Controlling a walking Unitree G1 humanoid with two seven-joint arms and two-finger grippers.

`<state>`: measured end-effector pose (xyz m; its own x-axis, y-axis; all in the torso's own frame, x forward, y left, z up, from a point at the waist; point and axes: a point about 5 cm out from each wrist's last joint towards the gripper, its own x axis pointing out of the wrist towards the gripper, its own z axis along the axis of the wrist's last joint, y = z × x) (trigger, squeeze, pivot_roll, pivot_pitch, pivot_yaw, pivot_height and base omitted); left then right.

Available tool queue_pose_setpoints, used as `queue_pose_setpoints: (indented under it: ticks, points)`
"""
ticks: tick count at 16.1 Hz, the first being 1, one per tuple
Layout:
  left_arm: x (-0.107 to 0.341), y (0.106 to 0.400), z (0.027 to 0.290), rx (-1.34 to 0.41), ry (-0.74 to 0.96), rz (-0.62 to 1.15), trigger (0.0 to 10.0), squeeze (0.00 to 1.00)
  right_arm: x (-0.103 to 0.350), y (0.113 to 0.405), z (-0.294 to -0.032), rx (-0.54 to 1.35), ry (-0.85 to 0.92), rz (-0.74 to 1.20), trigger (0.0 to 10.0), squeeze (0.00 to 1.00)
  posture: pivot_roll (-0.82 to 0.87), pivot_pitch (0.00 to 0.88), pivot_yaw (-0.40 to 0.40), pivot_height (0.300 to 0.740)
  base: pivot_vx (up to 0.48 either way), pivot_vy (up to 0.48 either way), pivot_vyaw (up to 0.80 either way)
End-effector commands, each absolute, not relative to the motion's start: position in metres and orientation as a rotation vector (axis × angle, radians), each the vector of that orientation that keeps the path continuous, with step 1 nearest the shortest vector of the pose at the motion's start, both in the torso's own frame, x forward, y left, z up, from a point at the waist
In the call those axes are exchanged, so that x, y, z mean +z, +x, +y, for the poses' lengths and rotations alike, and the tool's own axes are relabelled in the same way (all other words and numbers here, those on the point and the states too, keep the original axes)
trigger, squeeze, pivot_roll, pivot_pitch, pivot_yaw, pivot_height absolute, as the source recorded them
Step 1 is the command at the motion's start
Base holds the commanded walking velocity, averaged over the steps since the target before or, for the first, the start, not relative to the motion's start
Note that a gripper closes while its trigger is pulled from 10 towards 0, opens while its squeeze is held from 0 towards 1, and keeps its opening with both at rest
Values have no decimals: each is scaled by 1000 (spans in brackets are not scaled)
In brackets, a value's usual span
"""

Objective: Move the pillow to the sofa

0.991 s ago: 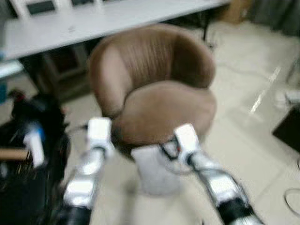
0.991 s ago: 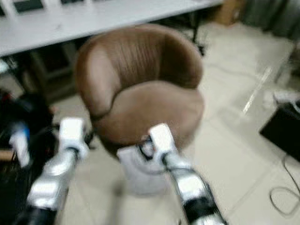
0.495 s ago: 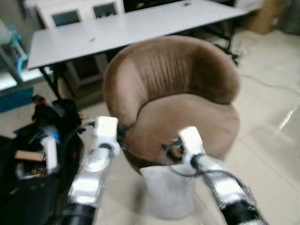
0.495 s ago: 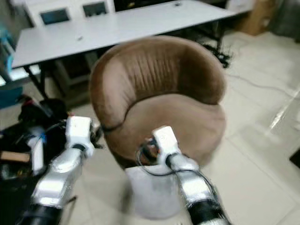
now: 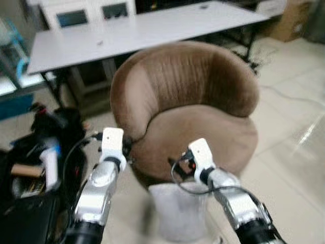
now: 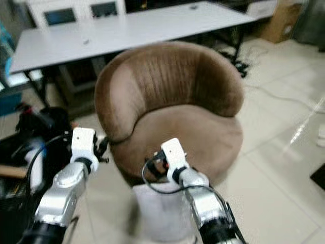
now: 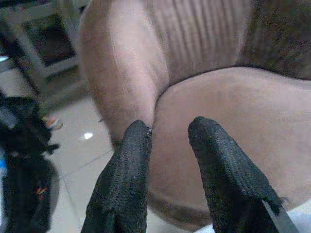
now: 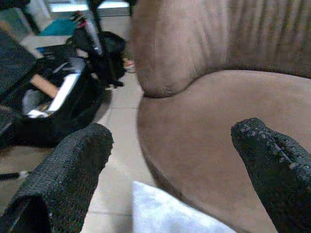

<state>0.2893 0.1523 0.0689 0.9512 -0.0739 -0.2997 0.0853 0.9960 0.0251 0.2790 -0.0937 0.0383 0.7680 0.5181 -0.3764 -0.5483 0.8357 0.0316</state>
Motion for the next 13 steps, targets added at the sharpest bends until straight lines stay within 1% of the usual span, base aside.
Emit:
queue_pose_setpoints:
  ticks: [1,6,10,13]
  points:
    - [71,290,152,-85,46,291,10000,0,43,281,-94,585,-87,370,10000,0,-101,0,72,740,0,0,0]
    - [66,289,152,-83,72,349,10000,0,43,283,-93,584,-91,365,10000,0,-99,0,72,740,0,0,0]
    - [64,288,152,-83,80,346,10000,0,43,282,-95,581,-96,365,10000,0,-100,0,73,740,476,0,0]
    - [63,288,153,-84,133,352,10000,0,43,282,-94,579,-99,366,10000,0,-100,0,76,740,0,0,0]
